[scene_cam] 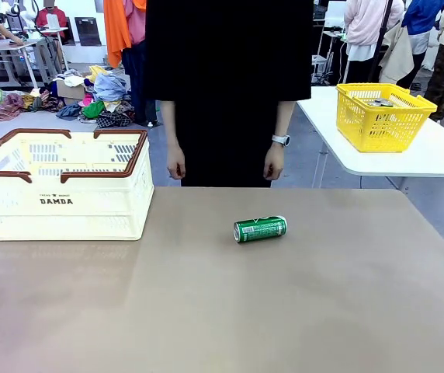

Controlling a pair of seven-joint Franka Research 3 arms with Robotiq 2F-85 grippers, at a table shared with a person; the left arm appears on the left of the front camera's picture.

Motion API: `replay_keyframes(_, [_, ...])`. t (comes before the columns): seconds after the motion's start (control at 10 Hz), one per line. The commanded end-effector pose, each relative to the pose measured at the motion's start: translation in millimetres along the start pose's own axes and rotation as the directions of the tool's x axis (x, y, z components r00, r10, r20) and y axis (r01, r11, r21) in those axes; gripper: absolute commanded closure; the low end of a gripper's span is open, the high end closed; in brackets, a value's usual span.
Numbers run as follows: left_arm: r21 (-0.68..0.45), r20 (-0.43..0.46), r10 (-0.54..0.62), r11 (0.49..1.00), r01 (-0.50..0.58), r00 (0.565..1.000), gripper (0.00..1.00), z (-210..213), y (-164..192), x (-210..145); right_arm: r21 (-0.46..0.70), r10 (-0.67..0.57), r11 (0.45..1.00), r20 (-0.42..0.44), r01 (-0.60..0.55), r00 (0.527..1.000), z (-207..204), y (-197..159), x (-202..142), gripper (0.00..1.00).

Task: Place the drinks into the Shopping basket.
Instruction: Pick up one drink and place it into the Shopping basket.

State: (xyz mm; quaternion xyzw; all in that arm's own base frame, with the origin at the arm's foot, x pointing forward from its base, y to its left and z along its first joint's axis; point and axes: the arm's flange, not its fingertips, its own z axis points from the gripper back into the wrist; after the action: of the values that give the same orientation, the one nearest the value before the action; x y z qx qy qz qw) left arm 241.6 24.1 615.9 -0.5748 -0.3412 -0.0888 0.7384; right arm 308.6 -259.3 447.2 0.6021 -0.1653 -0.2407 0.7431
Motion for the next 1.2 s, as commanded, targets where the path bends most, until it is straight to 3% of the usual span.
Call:
replay_keyframes(0.0, [0.005,0.031,0.008,1.000,-0.008,0.999,0.00,7,2,2,0.005,0.006,1.000,0.002,-0.006,1.000,-1,0,-4,0.00])
replay_keyframes(0.4, [0.008,0.021,0.003,1.000,-0.003,1.000,0.00,4,2,2,0.005,0.006,1.000,0.002,-0.006,1.000,-1,0,-4,0.00])
replay_keyframes(0.5, [0.120,0.053,0.048,0.991,-0.055,0.997,0.00,-32,18,30,0.005,0.006,1.000,0.002,-0.006,1.000,-1,0,-4,0.00])
replay_keyframes(0.6, [0.075,-0.141,0.073,0.995,-0.062,0.987,0.00,-86,30,51,0.005,0.006,1.000,0.002,-0.006,1.000,-1,0,-4,0.00])
replay_keyframes(0.7, [0.167,-0.258,0.090,0.985,-0.047,0.962,0.00,-146,38,56,0.005,0.006,1.000,0.002,-0.006,1.000,-1,0,-4,0.00])
replay_keyframes(0.8, [0.226,-0.362,0.138,0.972,-0.057,0.922,0.00,-210,46,43,0.005,0.006,1.000,0.002,-0.006,1.000,-1,0,-4,0.00])
replay_keyframes(0.9, [0.300,-0.394,0.163,0.953,-0.041,0.905,0.00,-257,50,24,0.005,0.006,1.000,0.002,-0.006,1.000,-1,0,-4,0.00])
replay_keyframes(1.1, [0.459,-0.423,0.118,0.883,0.100,0.899,0.00,-332,42,-13,0.005,0.006,1.000,0.002,-0.006,1.000,-1,0,-4,0.00])
